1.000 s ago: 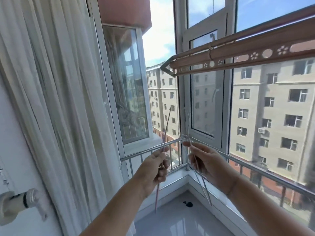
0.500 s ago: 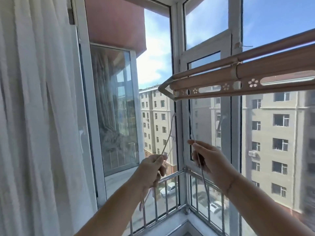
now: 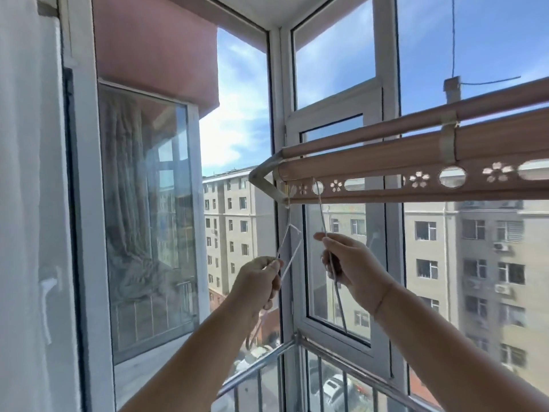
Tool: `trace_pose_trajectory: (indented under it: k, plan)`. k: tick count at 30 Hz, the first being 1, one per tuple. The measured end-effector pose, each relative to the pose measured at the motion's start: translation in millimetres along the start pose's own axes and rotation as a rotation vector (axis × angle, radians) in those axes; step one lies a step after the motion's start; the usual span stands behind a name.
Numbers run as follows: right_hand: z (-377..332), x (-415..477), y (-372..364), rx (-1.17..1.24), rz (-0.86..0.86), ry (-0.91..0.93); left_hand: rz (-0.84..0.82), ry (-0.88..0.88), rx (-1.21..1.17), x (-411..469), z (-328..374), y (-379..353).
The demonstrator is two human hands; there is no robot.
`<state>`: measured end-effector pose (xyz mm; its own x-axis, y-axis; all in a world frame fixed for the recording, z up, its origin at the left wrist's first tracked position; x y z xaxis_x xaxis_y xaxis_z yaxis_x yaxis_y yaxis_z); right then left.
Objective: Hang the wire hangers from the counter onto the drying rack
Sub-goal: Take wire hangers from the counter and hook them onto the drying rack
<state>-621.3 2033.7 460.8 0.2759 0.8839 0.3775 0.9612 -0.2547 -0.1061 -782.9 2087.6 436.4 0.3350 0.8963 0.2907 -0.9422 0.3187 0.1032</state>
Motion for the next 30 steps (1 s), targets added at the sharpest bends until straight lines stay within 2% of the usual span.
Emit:
trace_pose_trajectory:
  k: [12,23,27,30]
  plan:
    - [29.3,27.2,-4.6,-0.029,0.212,-0.07,-0.148,0.033,-0.04,53.3,-21.9,13.0]
    - [39.3,24.0,0.7,-0.068,0.285,-0.106,-0.299,0.083,0.012,67.3,-39.6,4.0]
    - [46.4,17.9,10.6,-0.055,0.303,-0.059,-0.382,0.102,-0.009,68.3,-50.1,14.9]
    - [57.3,3.9,31.6,-0.163,0.407,0.022,-0.332,0.14,-0.086,74.1,-81.3,39.2]
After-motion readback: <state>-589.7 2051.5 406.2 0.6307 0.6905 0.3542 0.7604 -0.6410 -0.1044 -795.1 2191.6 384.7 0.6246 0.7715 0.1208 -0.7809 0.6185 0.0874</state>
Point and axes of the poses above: each hand's wrist, its own x-axis towards the middle knuckle, its own y-axis out of the back of the hand, z = x × y, the point moved 3 cm from there along x, towards the middle knuckle, and after that the axes turned 2 degrees about -z, right-handed, at the moved point
